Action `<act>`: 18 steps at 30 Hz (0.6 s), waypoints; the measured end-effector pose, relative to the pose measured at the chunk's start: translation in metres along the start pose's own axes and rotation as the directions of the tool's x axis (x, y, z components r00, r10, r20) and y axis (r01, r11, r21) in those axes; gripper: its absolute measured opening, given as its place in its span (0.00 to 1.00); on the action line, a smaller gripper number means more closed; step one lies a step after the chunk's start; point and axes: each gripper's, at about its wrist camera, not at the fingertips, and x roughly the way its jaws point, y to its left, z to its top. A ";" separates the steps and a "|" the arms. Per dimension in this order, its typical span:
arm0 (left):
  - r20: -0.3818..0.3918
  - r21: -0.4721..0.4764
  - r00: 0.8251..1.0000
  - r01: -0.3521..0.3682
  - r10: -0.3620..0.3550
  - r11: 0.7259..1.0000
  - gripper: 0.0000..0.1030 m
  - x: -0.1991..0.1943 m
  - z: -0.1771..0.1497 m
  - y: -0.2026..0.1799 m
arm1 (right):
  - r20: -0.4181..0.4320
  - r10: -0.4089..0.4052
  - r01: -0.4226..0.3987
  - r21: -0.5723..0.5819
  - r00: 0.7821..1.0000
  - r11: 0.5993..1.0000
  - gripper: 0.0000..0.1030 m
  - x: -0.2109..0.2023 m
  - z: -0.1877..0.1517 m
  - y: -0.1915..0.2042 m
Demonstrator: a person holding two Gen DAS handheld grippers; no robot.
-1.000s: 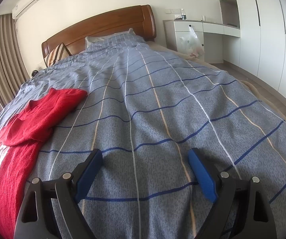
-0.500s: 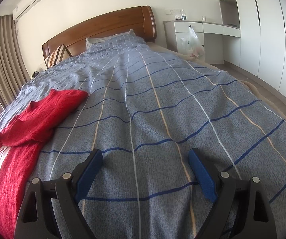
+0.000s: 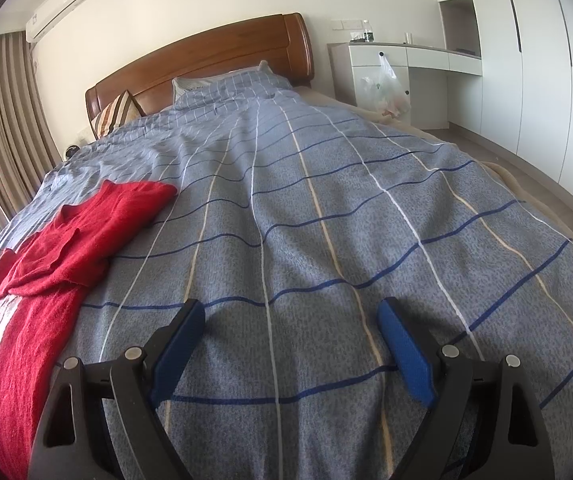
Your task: Fold small clothes
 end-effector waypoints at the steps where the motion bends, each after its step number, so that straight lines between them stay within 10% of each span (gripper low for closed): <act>1: -0.008 -0.042 1.000 -0.018 0.018 0.999 0.95 -0.003 -0.008 0.014 | -0.002 -0.003 0.003 -0.002 1.000 1.000 0.85 0.000 0.000 0.000; 9: -0.047 -0.407 0.972 -0.228 0.229 0.885 0.95 -0.009 -0.061 0.136 | -0.025 -0.034 0.033 -0.027 0.999 0.999 0.86 0.003 0.001 0.006; 18: -0.086 -0.549 0.930 -0.342 0.356 0.762 0.95 0.001 -0.109 0.191 | -0.038 -0.056 0.054 -0.045 0.998 0.998 0.87 0.006 0.000 0.010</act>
